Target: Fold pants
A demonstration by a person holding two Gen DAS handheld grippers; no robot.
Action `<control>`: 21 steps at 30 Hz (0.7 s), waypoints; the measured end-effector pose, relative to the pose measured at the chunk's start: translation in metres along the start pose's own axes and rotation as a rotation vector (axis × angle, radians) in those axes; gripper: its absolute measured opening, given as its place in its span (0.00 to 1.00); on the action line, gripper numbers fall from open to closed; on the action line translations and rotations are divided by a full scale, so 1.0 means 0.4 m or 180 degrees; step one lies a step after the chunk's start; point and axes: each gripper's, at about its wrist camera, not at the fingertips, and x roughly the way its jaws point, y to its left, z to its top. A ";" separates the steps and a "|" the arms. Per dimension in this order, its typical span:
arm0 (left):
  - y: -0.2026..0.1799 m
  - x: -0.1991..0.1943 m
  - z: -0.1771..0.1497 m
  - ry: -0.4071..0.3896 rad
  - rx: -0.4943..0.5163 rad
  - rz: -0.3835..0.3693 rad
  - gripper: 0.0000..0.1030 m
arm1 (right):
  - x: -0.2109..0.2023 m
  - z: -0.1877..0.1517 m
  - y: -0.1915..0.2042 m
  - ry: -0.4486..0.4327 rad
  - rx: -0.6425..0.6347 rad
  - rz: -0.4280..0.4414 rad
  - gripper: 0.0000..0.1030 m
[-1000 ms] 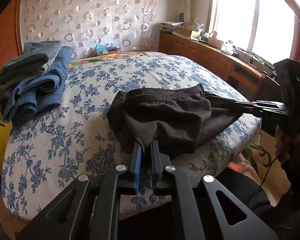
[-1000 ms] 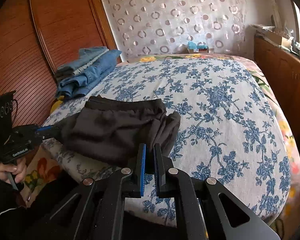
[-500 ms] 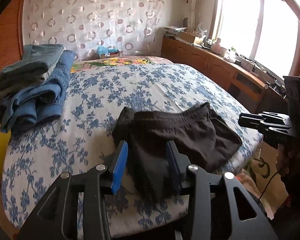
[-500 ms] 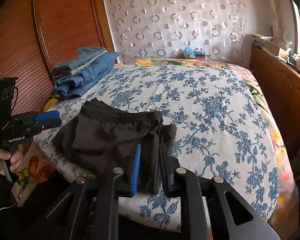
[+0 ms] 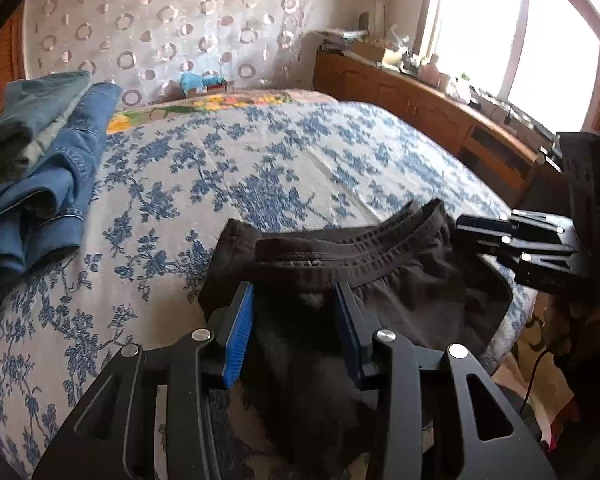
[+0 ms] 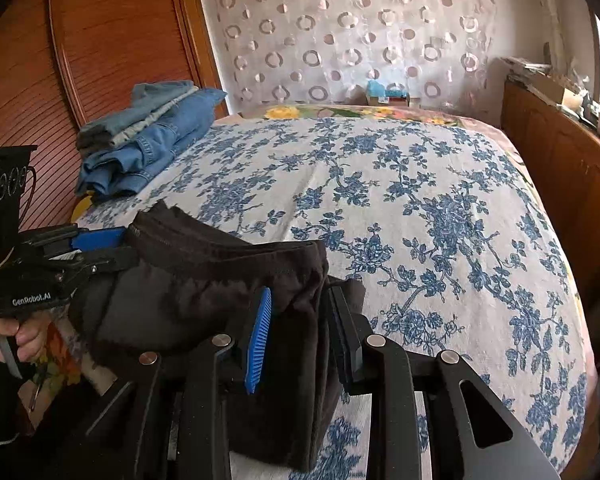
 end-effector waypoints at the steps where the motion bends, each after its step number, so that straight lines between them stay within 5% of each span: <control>1: 0.000 0.002 0.001 0.0004 0.0014 0.0011 0.40 | 0.004 -0.001 0.000 0.0011 0.0004 -0.0009 0.29; 4: -0.003 -0.001 0.000 -0.0036 0.0053 0.0034 0.39 | 0.007 -0.007 0.001 0.0027 -0.0014 -0.0030 0.29; 6: -0.006 -0.013 0.001 -0.0108 0.0093 0.0027 0.24 | 0.005 -0.012 0.000 0.0027 -0.0024 -0.0037 0.29; 11: -0.016 -0.039 0.014 -0.0217 0.0138 0.0026 0.11 | -0.001 -0.021 -0.017 0.0022 0.0035 -0.0006 0.29; 16: -0.001 -0.086 0.041 -0.0456 0.0028 0.0083 0.09 | -0.017 -0.031 -0.024 -0.0008 0.0053 0.0029 0.29; 21: 0.007 -0.080 0.051 -0.0409 0.0025 0.0148 0.10 | -0.024 -0.039 -0.025 0.0004 0.0032 0.0025 0.29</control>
